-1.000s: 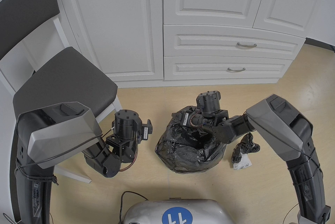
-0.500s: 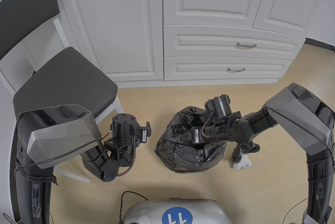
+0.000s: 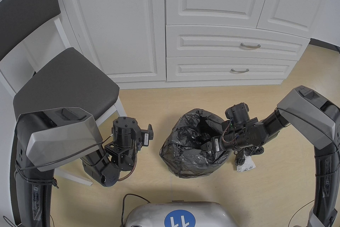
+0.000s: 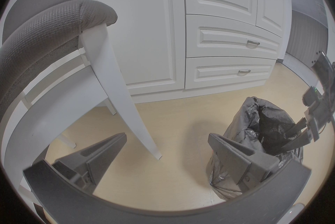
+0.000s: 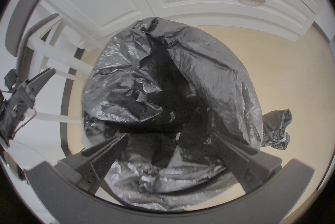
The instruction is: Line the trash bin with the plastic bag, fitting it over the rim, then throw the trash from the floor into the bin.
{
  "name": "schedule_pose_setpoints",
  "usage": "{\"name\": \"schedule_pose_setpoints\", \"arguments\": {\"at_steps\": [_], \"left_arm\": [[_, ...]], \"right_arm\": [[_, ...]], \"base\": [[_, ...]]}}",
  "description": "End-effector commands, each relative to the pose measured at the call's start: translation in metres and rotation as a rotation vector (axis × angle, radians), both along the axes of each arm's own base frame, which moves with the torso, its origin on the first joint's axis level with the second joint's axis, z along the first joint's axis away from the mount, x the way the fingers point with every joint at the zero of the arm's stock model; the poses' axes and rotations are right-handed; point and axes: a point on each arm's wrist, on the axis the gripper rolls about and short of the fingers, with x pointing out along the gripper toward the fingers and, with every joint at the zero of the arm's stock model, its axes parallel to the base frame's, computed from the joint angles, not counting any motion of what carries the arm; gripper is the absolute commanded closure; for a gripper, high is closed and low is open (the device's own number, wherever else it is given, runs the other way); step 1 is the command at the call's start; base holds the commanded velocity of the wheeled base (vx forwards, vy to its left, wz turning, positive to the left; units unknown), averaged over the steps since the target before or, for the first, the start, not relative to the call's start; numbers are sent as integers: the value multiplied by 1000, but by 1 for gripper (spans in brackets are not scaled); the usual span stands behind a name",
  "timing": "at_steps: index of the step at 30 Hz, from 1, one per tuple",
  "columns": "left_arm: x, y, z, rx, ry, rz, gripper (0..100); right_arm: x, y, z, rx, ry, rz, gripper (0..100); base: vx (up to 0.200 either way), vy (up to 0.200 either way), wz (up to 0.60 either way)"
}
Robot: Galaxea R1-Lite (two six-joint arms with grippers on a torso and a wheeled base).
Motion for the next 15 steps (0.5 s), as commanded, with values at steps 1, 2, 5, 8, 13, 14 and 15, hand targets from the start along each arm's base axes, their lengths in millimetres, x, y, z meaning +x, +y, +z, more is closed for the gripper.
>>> {"name": "schedule_pose_setpoints", "arguments": {"at_steps": [1, 2, 5, 8, 13, 14, 15], "left_arm": [[0, 0, 0, -1, 0, -1, 0], [0, 0, 0, -1, 0, -1, 0], [0, 0, 1, -6, -6, -1, 0], [0, 0, 1, -12, -11, 0, 0], [0, 0, 4, -17, -19, 2, 0], [-2, 1, 6, -18, -19, 2, 0], [-2, 1, 5, -16, -18, 2, 0]], "right_arm": [[-4, -8, 16, 20, -24, 4, 0], [-5, -3, 18, 30, -31, 9, 0], [-13, 18, 21, 64, -23, 27, 0], [-21, 40, 23, 116, -9, 18, 0], [-26, 41, 40, 145, -53, 24, 0], [-29, 39, 45, 150, -55, 23, 0], [-30, 38, 45, 150, -56, 24, 0]], "base": [[0, 0, 0], [0, 0, 0], [0, 0, 0], [0, 0, 0], [0, 0, 0], [0, 0, 0], [0, 0, 0]]}}
